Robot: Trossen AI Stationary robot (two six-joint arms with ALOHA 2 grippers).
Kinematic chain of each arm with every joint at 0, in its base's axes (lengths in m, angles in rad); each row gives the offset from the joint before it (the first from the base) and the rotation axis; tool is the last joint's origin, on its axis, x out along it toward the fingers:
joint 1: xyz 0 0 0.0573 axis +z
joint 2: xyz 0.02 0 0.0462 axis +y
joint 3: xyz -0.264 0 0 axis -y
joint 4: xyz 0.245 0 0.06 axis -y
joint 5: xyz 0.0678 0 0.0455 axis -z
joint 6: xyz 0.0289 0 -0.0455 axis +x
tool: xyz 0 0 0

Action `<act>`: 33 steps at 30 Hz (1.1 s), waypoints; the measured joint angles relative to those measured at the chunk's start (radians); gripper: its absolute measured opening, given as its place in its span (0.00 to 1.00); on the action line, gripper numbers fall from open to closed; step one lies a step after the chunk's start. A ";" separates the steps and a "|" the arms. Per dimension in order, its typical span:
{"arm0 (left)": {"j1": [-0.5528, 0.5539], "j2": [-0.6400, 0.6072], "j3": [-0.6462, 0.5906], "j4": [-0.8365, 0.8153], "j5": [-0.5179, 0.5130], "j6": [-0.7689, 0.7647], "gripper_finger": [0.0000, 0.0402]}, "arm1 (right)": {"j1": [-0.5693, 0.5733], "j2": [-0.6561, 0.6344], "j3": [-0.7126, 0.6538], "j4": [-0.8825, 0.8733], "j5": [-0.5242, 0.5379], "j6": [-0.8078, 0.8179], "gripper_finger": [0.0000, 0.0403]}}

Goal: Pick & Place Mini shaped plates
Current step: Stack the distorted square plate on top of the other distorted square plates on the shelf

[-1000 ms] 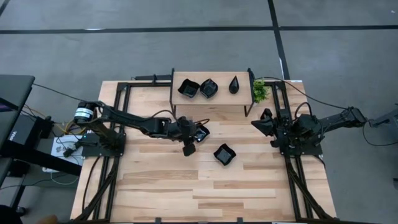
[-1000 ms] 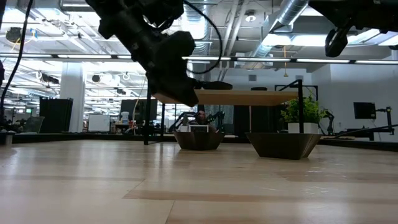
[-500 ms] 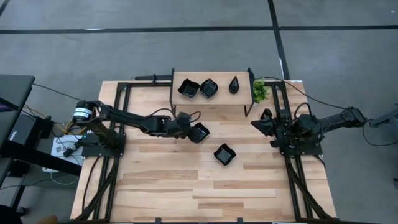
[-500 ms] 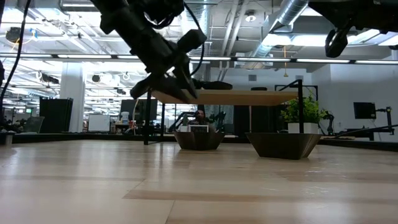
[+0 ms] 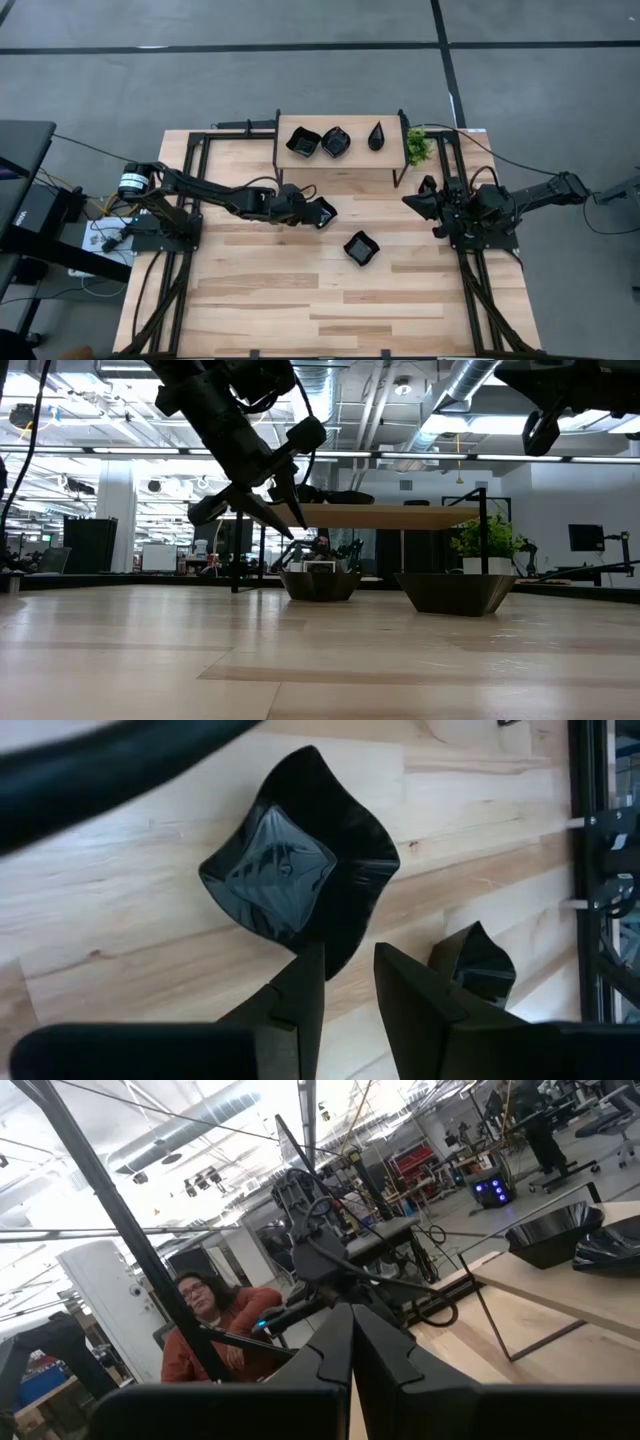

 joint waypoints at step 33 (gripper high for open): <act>-0.015 -0.007 0.000 0.103 -0.054 -0.148 0.23 | 0.000 0.000 0.000 -0.008 0.001 0.025 0.00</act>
